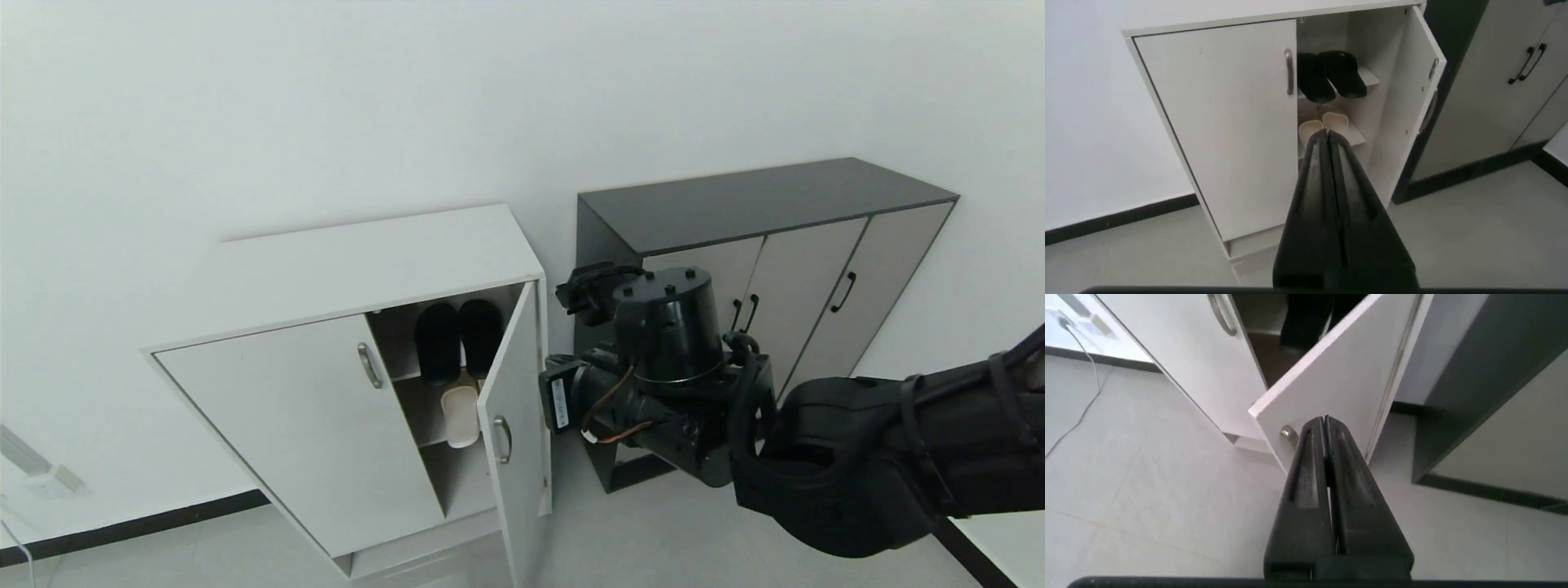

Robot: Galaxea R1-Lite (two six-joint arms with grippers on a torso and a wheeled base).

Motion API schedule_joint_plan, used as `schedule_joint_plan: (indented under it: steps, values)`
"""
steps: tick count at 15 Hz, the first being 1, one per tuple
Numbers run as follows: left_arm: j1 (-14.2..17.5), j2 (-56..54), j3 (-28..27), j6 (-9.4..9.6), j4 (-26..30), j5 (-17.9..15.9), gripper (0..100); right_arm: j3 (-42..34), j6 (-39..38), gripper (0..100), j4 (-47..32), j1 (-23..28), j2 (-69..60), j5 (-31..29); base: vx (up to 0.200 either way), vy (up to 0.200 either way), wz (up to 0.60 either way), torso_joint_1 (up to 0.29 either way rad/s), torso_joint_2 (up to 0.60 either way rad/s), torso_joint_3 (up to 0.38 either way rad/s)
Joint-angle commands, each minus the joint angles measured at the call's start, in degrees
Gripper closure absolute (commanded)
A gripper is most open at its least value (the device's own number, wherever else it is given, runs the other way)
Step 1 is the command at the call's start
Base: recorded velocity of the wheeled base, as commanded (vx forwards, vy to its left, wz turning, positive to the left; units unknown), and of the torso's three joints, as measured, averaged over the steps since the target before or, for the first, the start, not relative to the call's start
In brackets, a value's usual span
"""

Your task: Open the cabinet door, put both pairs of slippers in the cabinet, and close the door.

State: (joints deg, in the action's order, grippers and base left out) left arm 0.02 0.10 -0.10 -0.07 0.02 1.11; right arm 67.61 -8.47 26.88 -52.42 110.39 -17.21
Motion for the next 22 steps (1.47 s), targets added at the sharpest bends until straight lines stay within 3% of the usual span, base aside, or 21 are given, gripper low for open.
schedule_joint_plan:
  steps: [1, 5, 18, 22]
  values:
    - [-0.02, -0.01, 0.01, -0.01, -0.02, 0.03, 100, -0.02, 0.12, 100, 0.01, 0.12, -0.79, -0.01, 0.000, 0.000, 0.60, -0.002, 0.00, 0.002]
    - [0.06, -0.01, 0.01, -0.01, -0.02, 0.12, 100, -0.37, 0.12, 100, 0.10, 0.30, -0.52, -0.01, 0.000, 0.000, 0.60, 0.007, 0.00, 0.000]
    - [0.06, -0.01, 0.01, -0.01, -0.02, 0.12, 100, -11.18, 7.33, 100, -0.16, 8.91, -2.02, -3.44, 0.000, 0.000, 0.00, 0.000, 0.00, 0.000]
    - [0.06, -0.01, 0.01, -0.01, -0.02, 0.03, 100, -9.78, 7.07, 100, 0.28, 10.41, 4.31, -3.27, 0.000, 0.000, 0.00, 0.000, 0.00, 0.000]
